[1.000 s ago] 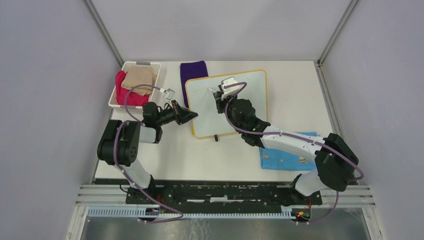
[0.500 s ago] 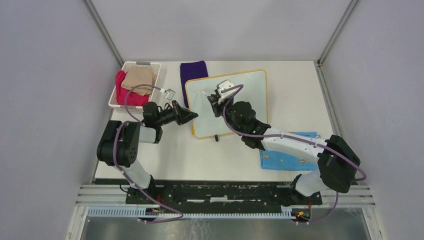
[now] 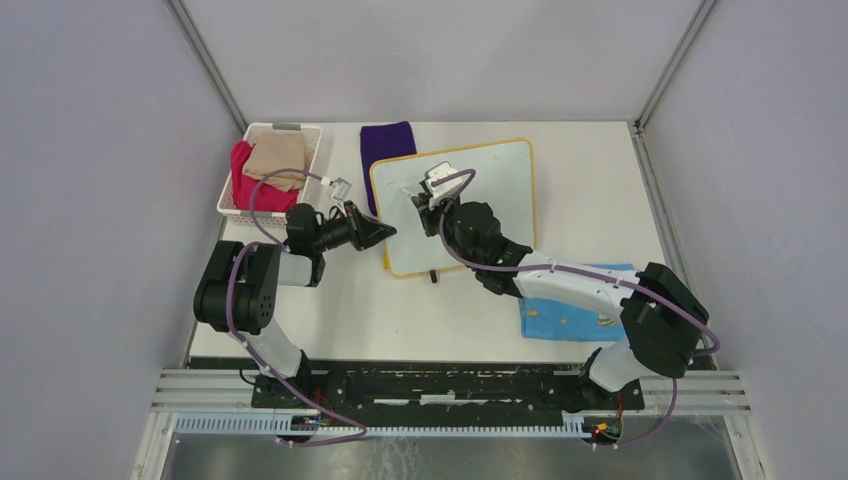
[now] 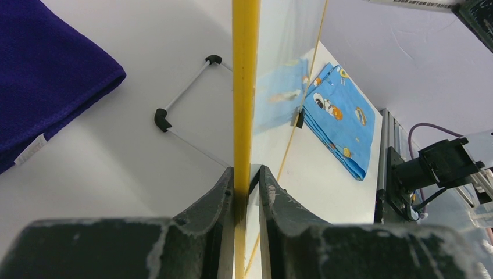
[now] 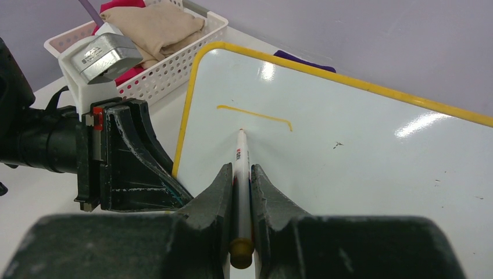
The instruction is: Write a sentence on the whiteboard
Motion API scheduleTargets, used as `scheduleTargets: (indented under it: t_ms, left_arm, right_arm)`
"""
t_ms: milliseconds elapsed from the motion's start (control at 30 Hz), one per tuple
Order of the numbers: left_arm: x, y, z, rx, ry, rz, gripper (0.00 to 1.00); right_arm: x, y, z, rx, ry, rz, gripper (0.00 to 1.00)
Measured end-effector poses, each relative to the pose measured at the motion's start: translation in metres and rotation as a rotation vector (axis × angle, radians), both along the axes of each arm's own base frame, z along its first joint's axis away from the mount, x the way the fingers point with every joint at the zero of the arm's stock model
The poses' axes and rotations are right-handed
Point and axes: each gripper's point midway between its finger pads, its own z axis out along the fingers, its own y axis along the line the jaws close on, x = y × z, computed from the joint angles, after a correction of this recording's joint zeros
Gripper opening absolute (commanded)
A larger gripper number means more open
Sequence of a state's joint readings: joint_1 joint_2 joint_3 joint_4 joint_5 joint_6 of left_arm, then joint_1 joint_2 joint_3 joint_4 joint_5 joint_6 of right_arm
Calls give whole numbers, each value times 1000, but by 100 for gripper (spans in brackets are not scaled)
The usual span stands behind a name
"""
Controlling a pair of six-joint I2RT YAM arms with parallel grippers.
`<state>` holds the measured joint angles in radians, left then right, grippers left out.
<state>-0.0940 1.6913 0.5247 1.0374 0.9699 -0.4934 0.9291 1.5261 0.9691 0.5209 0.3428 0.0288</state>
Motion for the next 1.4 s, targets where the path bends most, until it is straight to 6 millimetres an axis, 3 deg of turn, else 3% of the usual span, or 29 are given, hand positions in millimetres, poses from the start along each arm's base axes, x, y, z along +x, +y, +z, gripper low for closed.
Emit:
scheduleTargets:
  t_ms: [233,767,1200,1400]
  left_arm:
    - [0,0,0,5,-3,0,2]
    - [0,-1,-1,7,1,2,2]
    - [-2,-3,-1,12,8,-6,2]
    - [-2,-3,-1,16,-1,-8,2]
  right_arm:
    - [-1,-1,-4,-7,5,-2,0]
    - [-25,-21,-43,-38,66,15,0]
    - [-16,-28,-3,30,22,-11,0]
    - [-9,-25,-2,27,24,-20,0]
